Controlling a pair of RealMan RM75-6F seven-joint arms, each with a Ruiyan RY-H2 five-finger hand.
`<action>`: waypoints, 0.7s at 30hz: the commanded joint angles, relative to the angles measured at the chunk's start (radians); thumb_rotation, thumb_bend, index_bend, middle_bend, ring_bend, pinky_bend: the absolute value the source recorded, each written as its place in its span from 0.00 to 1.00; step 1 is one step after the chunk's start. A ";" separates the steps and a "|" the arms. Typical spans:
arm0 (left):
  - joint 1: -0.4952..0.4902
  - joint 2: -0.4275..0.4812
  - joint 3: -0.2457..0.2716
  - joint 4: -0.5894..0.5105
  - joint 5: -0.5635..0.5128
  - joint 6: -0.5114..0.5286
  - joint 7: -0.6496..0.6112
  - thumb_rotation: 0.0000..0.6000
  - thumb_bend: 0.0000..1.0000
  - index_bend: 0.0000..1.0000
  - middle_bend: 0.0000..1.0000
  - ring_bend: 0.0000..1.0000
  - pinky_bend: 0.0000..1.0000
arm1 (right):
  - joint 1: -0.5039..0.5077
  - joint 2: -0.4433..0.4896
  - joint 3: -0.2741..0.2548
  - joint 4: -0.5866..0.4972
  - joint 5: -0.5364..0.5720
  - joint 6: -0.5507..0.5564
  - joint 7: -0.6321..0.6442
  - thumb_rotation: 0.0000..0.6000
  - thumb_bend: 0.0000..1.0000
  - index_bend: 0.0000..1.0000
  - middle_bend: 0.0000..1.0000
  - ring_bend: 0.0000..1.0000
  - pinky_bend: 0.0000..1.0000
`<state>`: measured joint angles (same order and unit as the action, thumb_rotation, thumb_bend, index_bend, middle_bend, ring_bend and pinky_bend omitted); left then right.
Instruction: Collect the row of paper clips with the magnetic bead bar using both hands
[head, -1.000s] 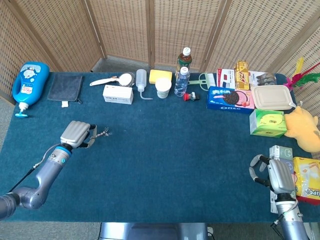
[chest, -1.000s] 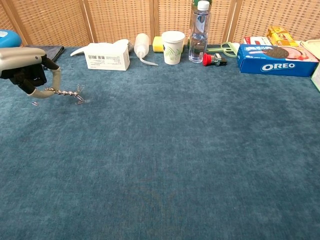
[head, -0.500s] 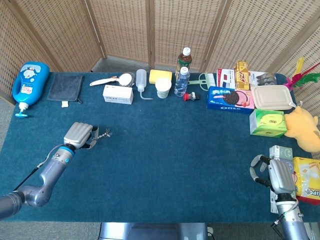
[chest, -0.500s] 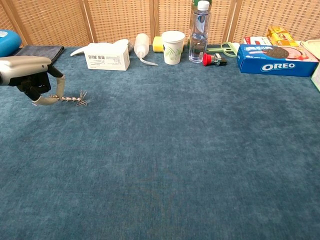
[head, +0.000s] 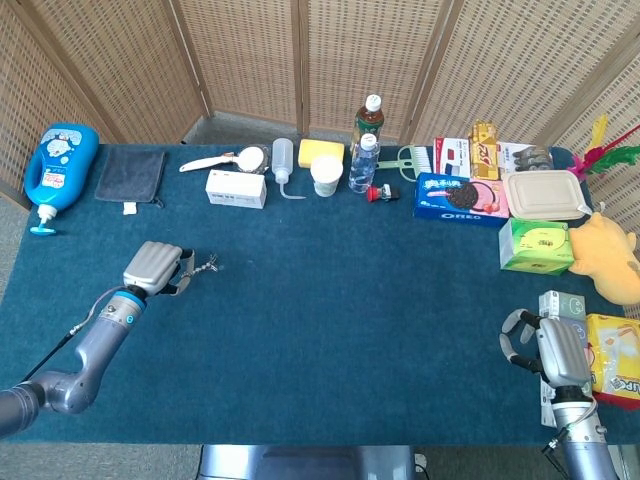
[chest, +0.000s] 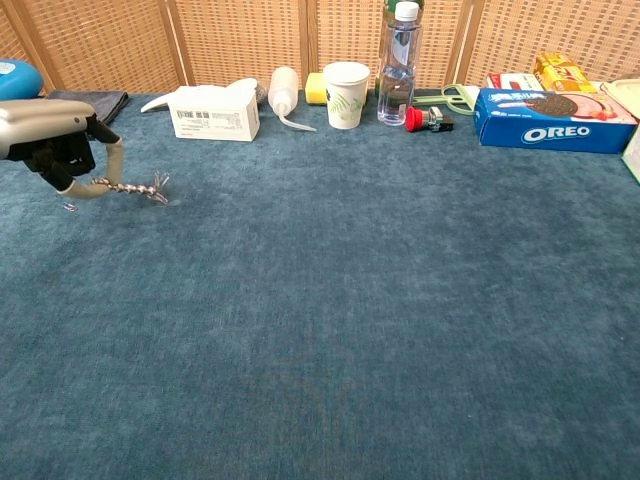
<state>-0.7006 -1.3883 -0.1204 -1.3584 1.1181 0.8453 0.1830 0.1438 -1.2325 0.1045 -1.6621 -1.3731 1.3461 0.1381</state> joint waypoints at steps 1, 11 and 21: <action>0.005 0.012 -0.001 -0.013 0.006 0.009 -0.002 1.00 0.71 0.61 0.93 1.00 1.00 | 0.001 -0.001 0.000 0.001 0.000 -0.001 0.000 1.00 0.41 0.57 0.61 0.62 0.83; 0.025 0.056 -0.004 -0.056 0.028 0.046 -0.022 1.00 0.71 0.62 0.93 1.00 1.00 | 0.003 -0.001 0.002 -0.002 0.001 -0.004 -0.003 1.00 0.41 0.57 0.61 0.62 0.83; 0.058 0.117 0.002 -0.097 0.054 0.089 -0.037 1.00 0.71 0.62 0.93 1.00 1.00 | 0.010 -0.004 0.003 -0.007 -0.003 -0.009 -0.008 1.00 0.41 0.57 0.61 0.62 0.83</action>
<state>-0.6460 -1.2749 -0.1197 -1.4523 1.1697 0.9310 0.1476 0.1538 -1.2368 0.1074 -1.6689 -1.3760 1.3372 0.1297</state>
